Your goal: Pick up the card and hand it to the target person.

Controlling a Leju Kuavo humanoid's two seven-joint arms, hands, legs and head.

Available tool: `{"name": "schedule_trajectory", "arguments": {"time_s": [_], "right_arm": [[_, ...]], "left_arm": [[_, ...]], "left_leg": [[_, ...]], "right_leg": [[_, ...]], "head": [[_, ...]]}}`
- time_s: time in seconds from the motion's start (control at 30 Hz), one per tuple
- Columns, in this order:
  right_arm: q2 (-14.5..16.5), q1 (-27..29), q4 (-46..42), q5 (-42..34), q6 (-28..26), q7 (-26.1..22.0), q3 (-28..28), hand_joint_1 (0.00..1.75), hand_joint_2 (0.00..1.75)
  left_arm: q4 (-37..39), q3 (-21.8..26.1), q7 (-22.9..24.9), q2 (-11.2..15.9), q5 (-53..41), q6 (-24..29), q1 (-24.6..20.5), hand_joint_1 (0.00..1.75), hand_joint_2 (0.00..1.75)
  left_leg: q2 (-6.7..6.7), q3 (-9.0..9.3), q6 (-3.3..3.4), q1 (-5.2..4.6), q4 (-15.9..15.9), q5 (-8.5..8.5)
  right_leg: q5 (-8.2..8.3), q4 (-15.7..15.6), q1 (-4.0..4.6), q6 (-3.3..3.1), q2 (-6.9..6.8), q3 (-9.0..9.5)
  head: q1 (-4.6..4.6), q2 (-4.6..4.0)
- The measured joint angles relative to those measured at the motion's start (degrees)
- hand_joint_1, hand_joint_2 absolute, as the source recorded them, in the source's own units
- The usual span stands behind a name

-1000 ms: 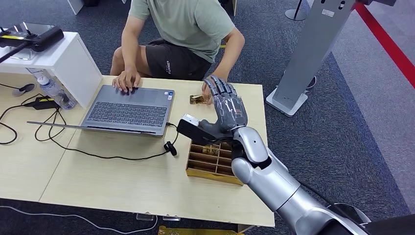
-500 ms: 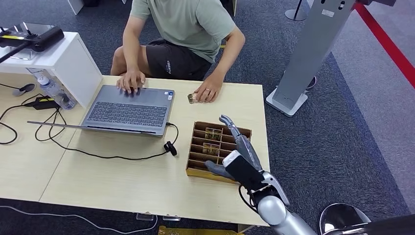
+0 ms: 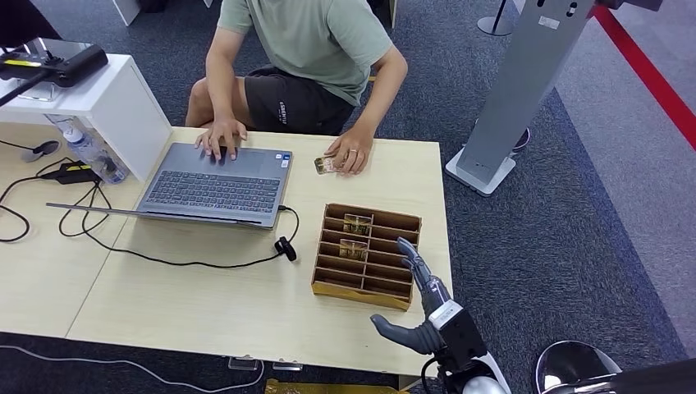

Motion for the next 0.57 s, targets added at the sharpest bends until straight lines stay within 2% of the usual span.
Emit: {"name": "schedule_trajectory", "arguments": {"time_s": [0.57], "right_arm": [[0.5, -0.6, 2.4, 1.4, -0.4, 0.4, 0.2, 0.00, 1.75]], "left_arm": [[0.0, -0.1, 0.3, -0.2, -0.1, -0.2, 0.0, 0.00, 0.00]], "left_leg": [[0.03, 0.00, 0.00, 0.00, 0.0, 0.00]], "right_leg": [[0.01, 0.0, 0.00, 0.00, 0.03, 0.00]], "head": [[0.00, 0.00]]}}
